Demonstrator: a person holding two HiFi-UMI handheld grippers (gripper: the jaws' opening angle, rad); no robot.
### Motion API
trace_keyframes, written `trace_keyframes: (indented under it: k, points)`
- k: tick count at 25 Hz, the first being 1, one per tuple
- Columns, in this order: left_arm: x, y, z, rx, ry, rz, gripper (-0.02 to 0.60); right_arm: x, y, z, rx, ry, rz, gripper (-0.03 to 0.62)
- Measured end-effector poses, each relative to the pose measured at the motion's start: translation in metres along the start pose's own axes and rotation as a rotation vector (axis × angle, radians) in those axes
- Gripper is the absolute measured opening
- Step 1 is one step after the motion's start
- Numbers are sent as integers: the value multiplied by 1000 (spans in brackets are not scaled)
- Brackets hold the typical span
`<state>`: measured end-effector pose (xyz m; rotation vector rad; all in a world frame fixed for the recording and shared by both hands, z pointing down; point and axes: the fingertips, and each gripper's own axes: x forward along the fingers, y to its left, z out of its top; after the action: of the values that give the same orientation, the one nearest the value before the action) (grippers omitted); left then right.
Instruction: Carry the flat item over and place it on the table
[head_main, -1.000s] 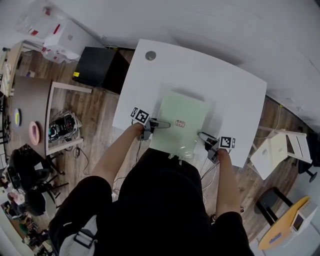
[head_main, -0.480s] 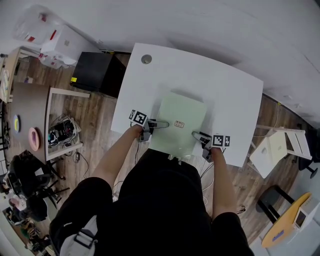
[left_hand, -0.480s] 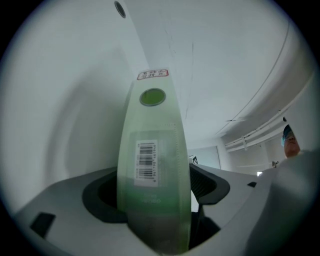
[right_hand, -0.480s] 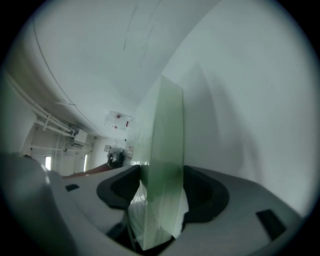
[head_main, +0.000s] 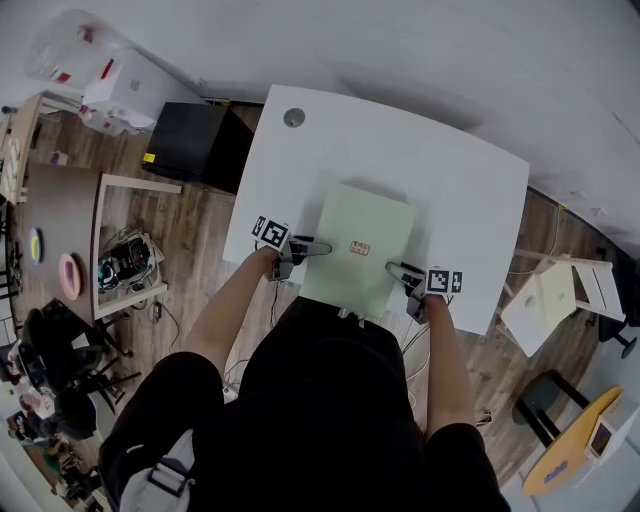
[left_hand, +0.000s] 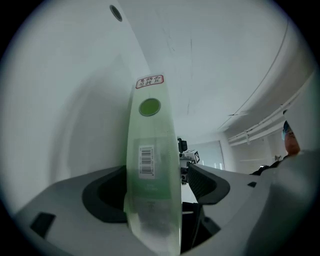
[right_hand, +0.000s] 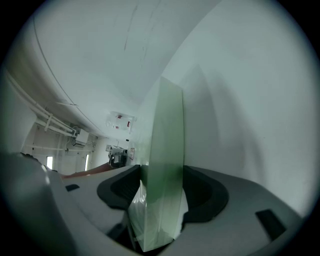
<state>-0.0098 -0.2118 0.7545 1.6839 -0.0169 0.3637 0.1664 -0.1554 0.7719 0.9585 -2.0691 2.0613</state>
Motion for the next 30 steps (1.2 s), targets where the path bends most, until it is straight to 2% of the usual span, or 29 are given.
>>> trace_keyframes:
  k: [6, 9, 13, 18, 23, 26, 30]
  points:
    - [-2, 1, -10, 88, 50, 34, 364, -1, -1, 2, 4, -9, 4, 281]
    - [-2, 1, -19, 96, 76, 60, 364, -4, -2, 1, 6, -18, 5, 281]
    - [-6, -3, -13, 78, 10, 74, 368, -11, -5, 2, 16, -49, 7, 279]
    - [-11, -3, -12, 87, -28, 90, 368, -11, -6, 4, -1, -49, -8, 281]
    - [-20, -12, -3, 55, -151, 56, 367, -12, -8, 4, 12, -64, -10, 281]
    - [-18, -18, -3, 75, -198, 64, 367, -14, -6, 3, 9, -103, -5, 281]
    - [-21, -21, -3, 114, -243, 96, 367, -22, -1, 6, -52, -171, -33, 281]
